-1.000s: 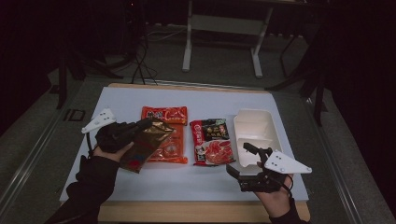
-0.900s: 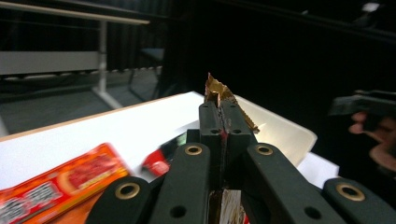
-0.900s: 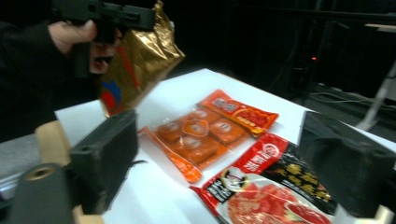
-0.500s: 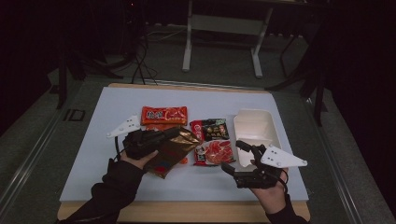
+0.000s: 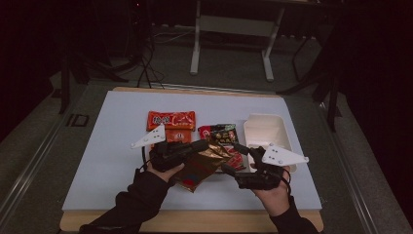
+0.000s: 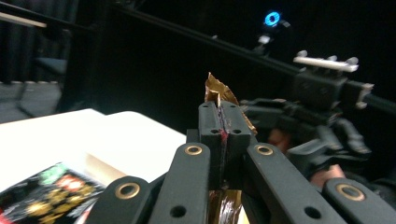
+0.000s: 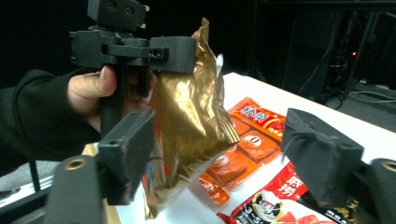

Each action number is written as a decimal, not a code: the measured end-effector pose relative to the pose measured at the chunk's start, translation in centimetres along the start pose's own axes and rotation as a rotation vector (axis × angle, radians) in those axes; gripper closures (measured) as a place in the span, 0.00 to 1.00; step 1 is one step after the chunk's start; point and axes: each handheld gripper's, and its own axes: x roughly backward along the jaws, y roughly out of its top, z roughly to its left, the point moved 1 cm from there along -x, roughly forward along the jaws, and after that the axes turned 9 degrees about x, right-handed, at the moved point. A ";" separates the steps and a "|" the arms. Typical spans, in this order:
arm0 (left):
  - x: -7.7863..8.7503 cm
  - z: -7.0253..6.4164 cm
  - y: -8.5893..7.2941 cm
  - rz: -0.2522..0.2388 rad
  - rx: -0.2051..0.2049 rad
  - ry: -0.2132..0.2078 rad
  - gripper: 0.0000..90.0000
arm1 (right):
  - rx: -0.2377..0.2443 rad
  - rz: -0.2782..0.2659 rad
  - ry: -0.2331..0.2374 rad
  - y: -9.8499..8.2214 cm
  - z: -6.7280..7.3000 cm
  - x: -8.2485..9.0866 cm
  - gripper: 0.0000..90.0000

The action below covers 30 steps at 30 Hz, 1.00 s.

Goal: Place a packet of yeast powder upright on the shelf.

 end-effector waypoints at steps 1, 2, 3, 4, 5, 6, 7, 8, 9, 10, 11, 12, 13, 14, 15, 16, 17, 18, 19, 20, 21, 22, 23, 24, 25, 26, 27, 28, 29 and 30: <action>-0.4 0.0 -0.1 0.002 -0.003 -0.013 1.00 | -0.006 0.000 0.005 0.0 0.0 0.0 0.34; -0.6 -0.1 -0.2 0.005 0.002 -0.013 1.00 | -0.023 0.001 0.020 0.1 -0.1 -0.1 0.38; -0.7 -0.1 -0.3 0.005 0.006 -0.023 1.00 | -0.027 0.003 0.020 0.1 -0.1 0.0 0.44; -0.9 -0.1 -0.4 0.005 -0.002 -0.027 1.00 | -0.030 0.009 0.025 0.1 -0.1 0.0 0.49; -1.0 -0.2 -0.5 0.009 -0.011 -0.018 1.00 | -0.025 0.021 0.028 0.1 -0.1 -0.1 0.55; -1.1 -0.2 -0.6 0.016 -0.007 -0.028 1.00 | -0.015 0.046 0.020 0.0 -0.2 -0.1 0.67; -1.2 -0.2 -0.7 0.022 -0.012 -0.028 1.00 | -0.013 0.063 0.032 0.0 -0.2 -0.1 0.73; -1.3 -0.2 -0.7 0.026 -0.018 -0.022 1.00 | -0.018 0.075 0.053 -0.1 -0.3 -0.2 0.82; -1.3 -0.1 -0.8 0.029 -0.021 -0.020 1.00 | -0.018 0.075 0.053 -0.1 -0.3 -0.2 0.82; -1.2 0.0 -0.8 0.033 -0.013 -0.028 1.00 | -0.017 0.082 0.058 -0.2 -0.4 -0.2 0.86; -1.2 0.1 -0.8 0.035 -0.010 -0.025 1.00 | -0.016 0.085 0.067 -0.2 -0.4 -0.2 0.89; -1.1 0.1 -0.8 0.040 -0.007 -0.036 1.00 | -0.015 0.097 0.079 -0.1 -0.5 -0.1 0.94; -1.1 0.1 -0.8 0.040 -0.007 -0.036 1.00 | -0.015 0.097 0.079 -0.1 -0.5 -0.1 0.94; -1.1 0.2 -0.8 0.046 -0.003 -0.039 1.00 | -0.012 0.104 0.087 0.0 -0.4 -0.1 0.95; -1.1 0.1 -0.8 0.046 -0.010 -0.040 0.99 | -0.009 0.111 0.097 0.1 -0.5 -0.1 0.96; -1.0 0.1 -0.8 0.046 -0.020 -0.043 0.99 | -0.008 0.115 0.102 0.2 -0.5 -0.1 0.96; -1.0 0.0 -0.7 0.049 -0.028 -0.038 0.99 | -0.007 0.123 0.119 0.4 -0.6 -0.1 0.97; -1.0 -0.1 -0.7 0.050 -0.036 -0.036 0.98 | -0.004 0.127 0.122 0.6 -0.7 0.0 0.97; -0.9 -0.3 -0.6 0.050 -0.049 -0.036 0.98 | -0.004 0.127 0.122 0.6 -0.7 0.0 0.97; -0.9 -0.4 -0.4 0.057 -0.064 -0.033 0.96 | -0.001 0.124 0.138 0.9 -0.8 0.1 0.97; -0.8 -0.5 -0.3 0.063 -0.073 -0.036 0.94 | 0.003 0.124 0.138 1.0 -0.8 0.2 0.97; -0.7 -0.7 -0.2 0.069 -0.092 -0.030 0.94 | 0.003 0.124 0.138 1.0 -0.8 0.2 0.97; -0.5 -1.0 0.1 0.081 -0.113 -0.028 0.87 | 0.013 0.124 0.145 1.3 -0.9 0.4 0.97; -0.5 -1.0 0.1 0.081 -0.113 -0.028 0.84 | 0.013 0.124 0.145 1.3 -0.9 0.4 0.97; -0.5 -1.2 0.2 0.090 -0.126 -0.023 0.77 | 0.026 0.127 0.145 1.6 -1.1 0.6 0.98; -0.4 -1.4 0.4 0.100 -0.137 -0.008 0.73 | 0.032 0.131 0.141 1.8 -1.1 0.7 0.98; -0.3 -1.5 0.5 0.102 -0.145 -0.006 0.73 | 0.032 0.131 0.141 1.8 -1.1 0.7 0.98; -0.1 -1.7 0.7 0.105 -0.158 0.004 0.72 | 0.030 0.127 0.142 1.9 -1.3 0.8 0.98; 0.1 -1.8 0.8 0.116 -0.167 0.021 0.65 | 0.030 0.127 0.146 2.0 -1.5 0.9 0.98; 0.2 -1.9 0.9 0.124 -0.170 0.021 0.61 | 0.038 0.124 0.142 2.3 -1.8 1.1 0.98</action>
